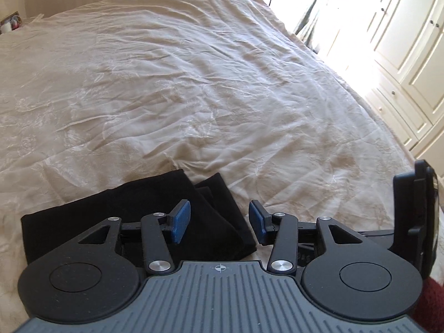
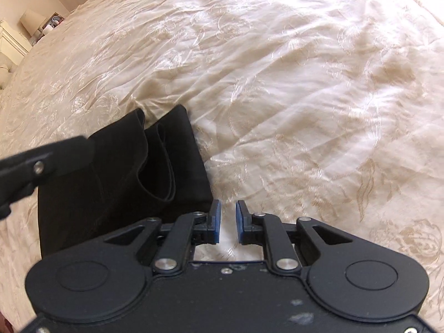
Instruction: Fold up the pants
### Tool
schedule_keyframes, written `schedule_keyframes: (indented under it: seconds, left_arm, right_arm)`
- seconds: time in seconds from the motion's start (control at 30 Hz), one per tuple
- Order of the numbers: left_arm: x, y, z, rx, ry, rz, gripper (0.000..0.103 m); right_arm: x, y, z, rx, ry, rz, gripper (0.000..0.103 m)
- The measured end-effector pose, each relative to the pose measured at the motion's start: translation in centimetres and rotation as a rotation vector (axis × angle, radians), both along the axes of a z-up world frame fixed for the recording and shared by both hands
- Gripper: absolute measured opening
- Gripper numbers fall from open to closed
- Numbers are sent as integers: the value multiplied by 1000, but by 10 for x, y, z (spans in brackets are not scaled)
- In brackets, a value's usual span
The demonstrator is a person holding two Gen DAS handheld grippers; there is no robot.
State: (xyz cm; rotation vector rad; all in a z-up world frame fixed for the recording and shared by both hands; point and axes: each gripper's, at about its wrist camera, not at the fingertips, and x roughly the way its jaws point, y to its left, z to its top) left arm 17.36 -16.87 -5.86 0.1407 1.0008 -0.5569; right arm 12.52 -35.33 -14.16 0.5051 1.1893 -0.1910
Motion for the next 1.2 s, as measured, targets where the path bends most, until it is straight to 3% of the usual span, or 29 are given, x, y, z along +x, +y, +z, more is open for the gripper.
schedule_keyframes:
  seconds: [0.23, 0.33, 0.47, 0.6, 0.83, 0.9, 0.97, 1.1, 1.2]
  left_arm:
    - [34, 104, -38, 180, 137, 374, 46]
    - [36, 141, -58, 240, 192, 466, 46]
    - [33, 158, -85, 251, 232, 436, 47]
    - [38, 145, -111, 340, 249, 325, 53]
    - [45, 169, -87, 262, 233, 432, 53]
    - [46, 181, -80, 258, 219, 477, 53]
    - [47, 191, -75, 257, 217, 505, 53]
    - [47, 201, -65, 265, 190, 522, 53]
    - [46, 201, -66, 264, 191, 511, 53]
  right_arm:
    - [41, 7, 12, 38, -132, 102, 24]
    - [63, 22, 10, 52, -155, 186, 27]
    - [89, 42, -5, 37, -139, 284, 28]
    - [103, 52, -23, 41, -76, 335, 31]
    - [106, 52, -33, 60, -52, 344, 38]
    - [105, 55, -29, 74, -56, 353, 28]
    - [101, 59, -17, 45, -78, 372, 11]
    - [85, 54, 16, 53, -139, 334, 7]
    - [75, 49, 5, 27, -84, 299, 8]
